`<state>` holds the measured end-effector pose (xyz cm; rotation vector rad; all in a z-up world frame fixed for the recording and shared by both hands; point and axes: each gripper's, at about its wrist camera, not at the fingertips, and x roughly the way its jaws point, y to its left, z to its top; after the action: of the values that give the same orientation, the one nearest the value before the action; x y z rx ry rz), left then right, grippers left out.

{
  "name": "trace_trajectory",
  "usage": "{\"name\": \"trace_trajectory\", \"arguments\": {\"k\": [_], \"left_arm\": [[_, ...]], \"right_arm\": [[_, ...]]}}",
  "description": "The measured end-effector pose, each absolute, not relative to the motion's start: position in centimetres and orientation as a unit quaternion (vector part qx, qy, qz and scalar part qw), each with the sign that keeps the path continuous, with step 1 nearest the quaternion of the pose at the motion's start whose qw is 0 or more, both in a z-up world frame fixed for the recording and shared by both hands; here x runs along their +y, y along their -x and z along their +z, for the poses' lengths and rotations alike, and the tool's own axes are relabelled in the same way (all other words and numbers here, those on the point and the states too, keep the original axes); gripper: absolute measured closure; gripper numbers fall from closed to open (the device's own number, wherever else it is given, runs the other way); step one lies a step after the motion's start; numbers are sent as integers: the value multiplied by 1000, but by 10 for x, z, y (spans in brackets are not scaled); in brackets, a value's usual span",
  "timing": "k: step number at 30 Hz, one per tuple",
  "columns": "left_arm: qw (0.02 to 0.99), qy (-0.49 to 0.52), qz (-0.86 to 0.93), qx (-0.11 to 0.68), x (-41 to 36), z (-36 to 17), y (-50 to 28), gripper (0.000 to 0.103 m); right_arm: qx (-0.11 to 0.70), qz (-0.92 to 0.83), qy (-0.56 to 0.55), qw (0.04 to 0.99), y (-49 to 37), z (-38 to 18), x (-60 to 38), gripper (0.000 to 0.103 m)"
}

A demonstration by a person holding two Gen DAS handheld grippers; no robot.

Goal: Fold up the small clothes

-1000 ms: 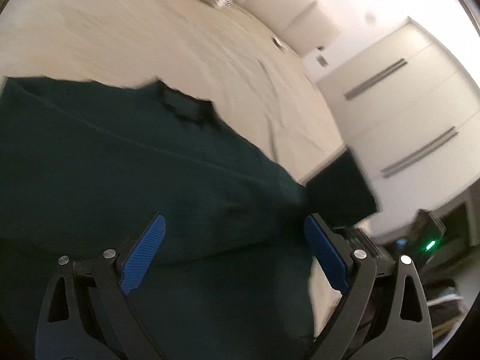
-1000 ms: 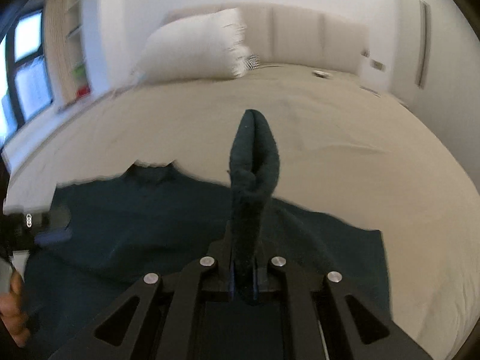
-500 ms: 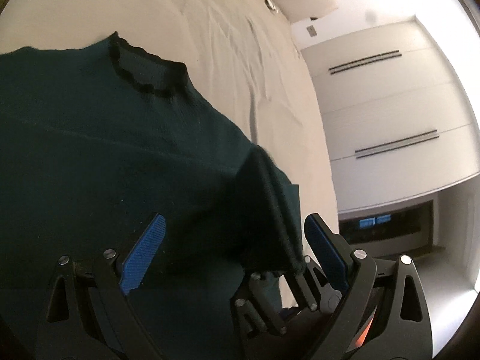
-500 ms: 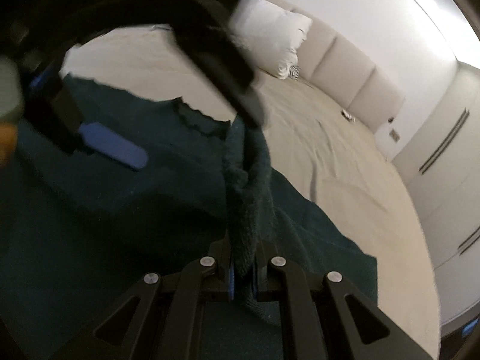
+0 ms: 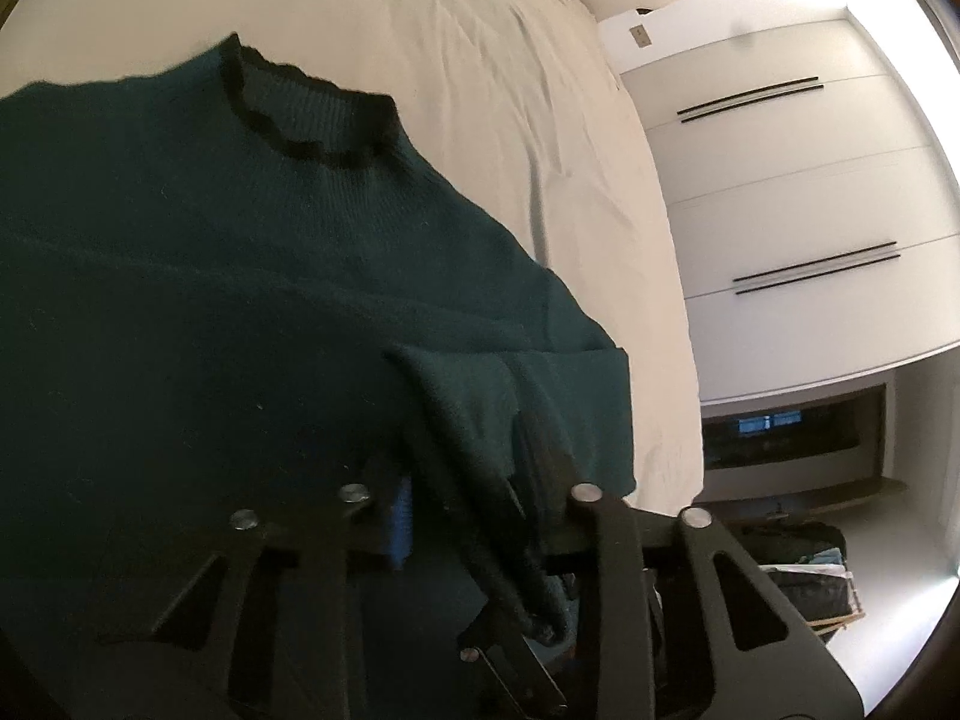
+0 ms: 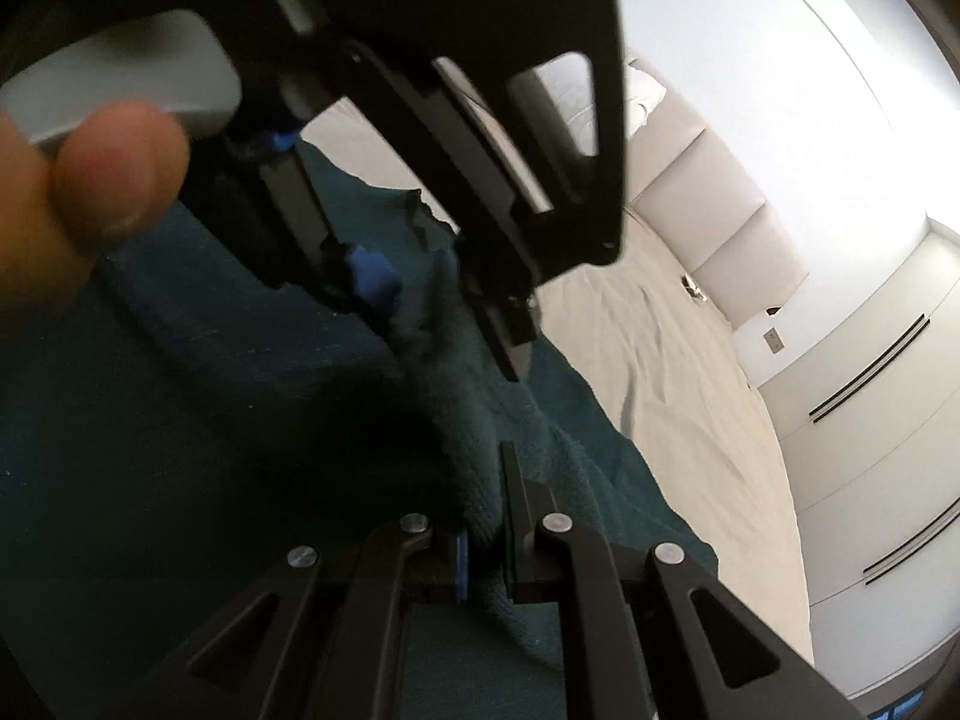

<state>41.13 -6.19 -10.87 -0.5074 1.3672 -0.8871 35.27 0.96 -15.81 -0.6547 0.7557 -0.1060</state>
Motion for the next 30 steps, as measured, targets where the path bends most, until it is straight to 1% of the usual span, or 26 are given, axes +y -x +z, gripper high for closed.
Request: {"name": "trace_trajectory", "arguments": {"k": [1,4,8,10,12,13,14,15,18,21,25,30], "left_arm": [[658,223,-392,602,-55,-108,-413,91],[660,224,-395,599,-50,-109,-420,95],[667,207,-401,593,-46,-110,-424,96],[669,204,-399,593,-39,-113,-426,96],[673,203,-395,592,-30,-114,-430,96],[676,202,-392,590,-25,-113,-432,96],[681,202,-387,588,-18,-112,-436,96],[684,204,-383,587,-13,-112,-439,96],[697,199,-370,581,6,-108,-448,96],[707,191,-360,578,22,-106,-455,96],[710,185,-351,582,35,-109,-459,96],[710,181,-345,586,63,-118,-453,96]], "right_arm": [[364,-47,309,878,-352,-158,8,94],[368,-34,289,883,-350,-154,1,92],[383,-7,222,897,-346,-141,-17,85],[395,16,140,908,-343,-127,-42,84],[402,32,65,913,-341,-116,-70,80],[401,41,1,915,-340,-109,-97,80],[399,42,-31,915,-340,-106,-114,80],[397,37,-82,914,-339,-102,-143,77],[391,32,-190,900,-340,-101,-211,77],[379,46,-272,884,-336,-105,-263,75],[372,47,-346,860,-326,-113,-284,75],[381,65,-387,837,-336,-123,-293,75]]}}
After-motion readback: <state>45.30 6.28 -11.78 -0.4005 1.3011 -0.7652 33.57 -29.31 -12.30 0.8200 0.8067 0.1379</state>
